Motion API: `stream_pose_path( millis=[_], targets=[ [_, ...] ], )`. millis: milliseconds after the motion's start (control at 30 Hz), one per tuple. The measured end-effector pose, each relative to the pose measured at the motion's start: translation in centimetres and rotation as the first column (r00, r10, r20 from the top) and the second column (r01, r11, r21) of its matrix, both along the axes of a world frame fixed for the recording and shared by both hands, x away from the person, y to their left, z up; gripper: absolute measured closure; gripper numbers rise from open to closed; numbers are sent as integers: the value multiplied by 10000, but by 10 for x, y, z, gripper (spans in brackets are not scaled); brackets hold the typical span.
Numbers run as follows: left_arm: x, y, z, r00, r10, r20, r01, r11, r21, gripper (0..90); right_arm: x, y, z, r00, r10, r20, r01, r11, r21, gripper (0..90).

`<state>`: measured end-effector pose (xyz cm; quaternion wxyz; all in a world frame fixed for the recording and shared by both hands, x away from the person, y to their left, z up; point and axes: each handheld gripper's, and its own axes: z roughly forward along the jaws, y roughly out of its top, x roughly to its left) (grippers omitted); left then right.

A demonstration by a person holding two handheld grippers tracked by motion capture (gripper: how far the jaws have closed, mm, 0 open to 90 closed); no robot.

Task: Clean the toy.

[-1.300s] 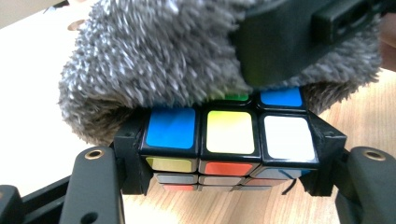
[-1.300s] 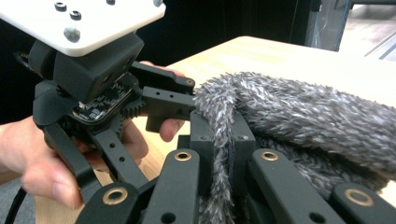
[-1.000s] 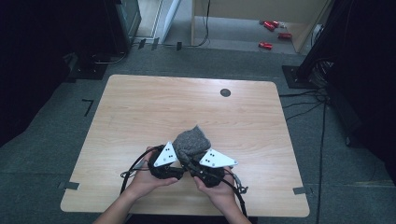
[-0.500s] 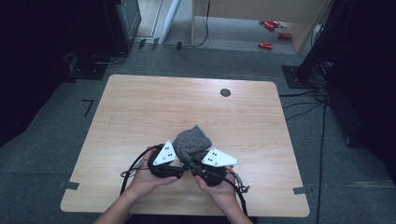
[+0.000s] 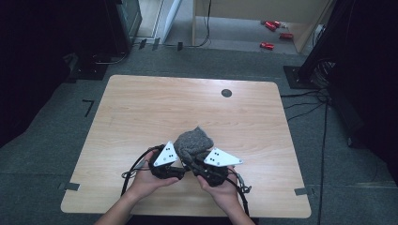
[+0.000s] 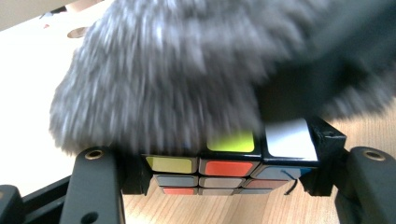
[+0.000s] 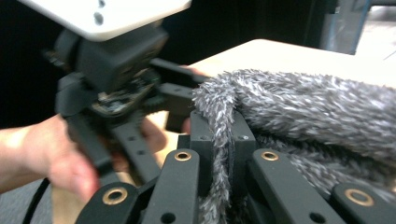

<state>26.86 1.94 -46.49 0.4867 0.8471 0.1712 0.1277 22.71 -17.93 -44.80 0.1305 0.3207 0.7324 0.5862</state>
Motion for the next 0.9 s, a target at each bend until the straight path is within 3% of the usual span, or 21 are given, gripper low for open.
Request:
stream_pose_path(
  millis=[167, 333, 433, 633, 800, 900],
  targets=[
    [3, 2, -2, 9999, 131, -32, -131, 9999, 89, 351, 4, -12, -2, 9992, -352, -175, 356, 9992, 199, 859],
    [0, 0, -2, 9999, 50, 159, -49, 10000, -57, 351, -2, 3, -2, 9997, 214, -115, -215, 9998, -42, 858],
    [-1, 0, 0, 9997, 51, 244, -46, 9998, -208, 351, -2, 3, 1, 9996, 261, -82, -261, 9997, -1, 858],
    [1, 4, -1, 9994, 196, 292, -191, 9997, -176, 351, 3, -12, 2, 9992, -374, -144, 379, 9986, 374, 859],
    [-3, -2, -2, 9988, 42, 489, -41, 10000, -31, 352, -4, 7, -2, 9998, 208, -14, -208, 9997, -151, 859],
    [-2, 0, -1, 9986, 9, 524, 4, 9997, -246, 352, -4, 9, 0, 9994, 341, 34, -340, 9990, -288, 858]
  ],
)
